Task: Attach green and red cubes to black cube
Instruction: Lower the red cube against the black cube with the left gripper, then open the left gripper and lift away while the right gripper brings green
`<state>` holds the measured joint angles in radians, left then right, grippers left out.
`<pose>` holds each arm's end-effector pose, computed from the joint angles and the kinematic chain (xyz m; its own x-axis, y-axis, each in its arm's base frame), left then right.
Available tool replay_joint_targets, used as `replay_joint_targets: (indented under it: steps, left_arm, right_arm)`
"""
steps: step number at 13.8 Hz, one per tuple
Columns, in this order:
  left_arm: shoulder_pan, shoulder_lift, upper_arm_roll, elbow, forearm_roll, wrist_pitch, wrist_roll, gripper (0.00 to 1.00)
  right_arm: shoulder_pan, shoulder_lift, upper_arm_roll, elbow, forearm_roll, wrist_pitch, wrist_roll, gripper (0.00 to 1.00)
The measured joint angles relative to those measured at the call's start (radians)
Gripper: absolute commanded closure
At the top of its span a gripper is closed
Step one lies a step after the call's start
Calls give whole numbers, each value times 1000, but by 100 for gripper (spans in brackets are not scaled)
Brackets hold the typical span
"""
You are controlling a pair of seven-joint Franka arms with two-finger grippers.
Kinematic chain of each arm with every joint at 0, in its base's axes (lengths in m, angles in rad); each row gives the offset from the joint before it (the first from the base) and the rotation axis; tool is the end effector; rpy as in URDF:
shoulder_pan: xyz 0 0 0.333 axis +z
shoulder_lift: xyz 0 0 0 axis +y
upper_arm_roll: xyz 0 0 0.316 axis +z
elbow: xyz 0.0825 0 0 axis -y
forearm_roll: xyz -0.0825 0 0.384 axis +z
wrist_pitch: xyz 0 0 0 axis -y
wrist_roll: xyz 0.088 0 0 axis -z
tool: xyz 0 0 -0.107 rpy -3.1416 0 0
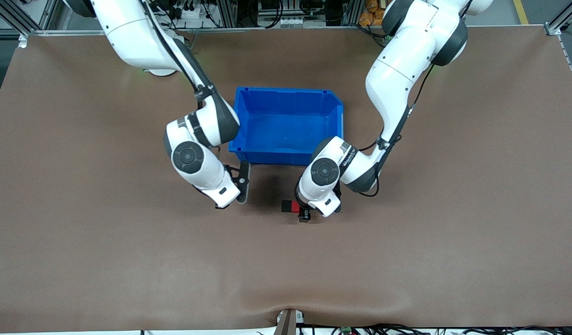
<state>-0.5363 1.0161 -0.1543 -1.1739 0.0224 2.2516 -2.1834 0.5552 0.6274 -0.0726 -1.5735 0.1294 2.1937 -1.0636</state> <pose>0.6144 -0.4611 0.1776 0.0138 0.9913 -0.1311 0.9998 -0.0151 -0.0090 0.6133 0.3346 0.2741 0.0874 0.9949 0.0510 0.9957 -0.0856 -0.0360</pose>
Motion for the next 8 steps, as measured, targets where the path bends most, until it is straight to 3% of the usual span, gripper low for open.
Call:
replay_joint_targets:
  steps: [3, 8]
  left_arm:
    - [7, -49, 3, 20, 0, -110, 6, 0]
    - [73, -217, 8, 29, 1, -273, 197, 0]
  right_arm:
    - [7, 26, -1, 27, 0, 0, 68, 100]
    - [36, 120, -1, 131, -9, 5, 132, 100]
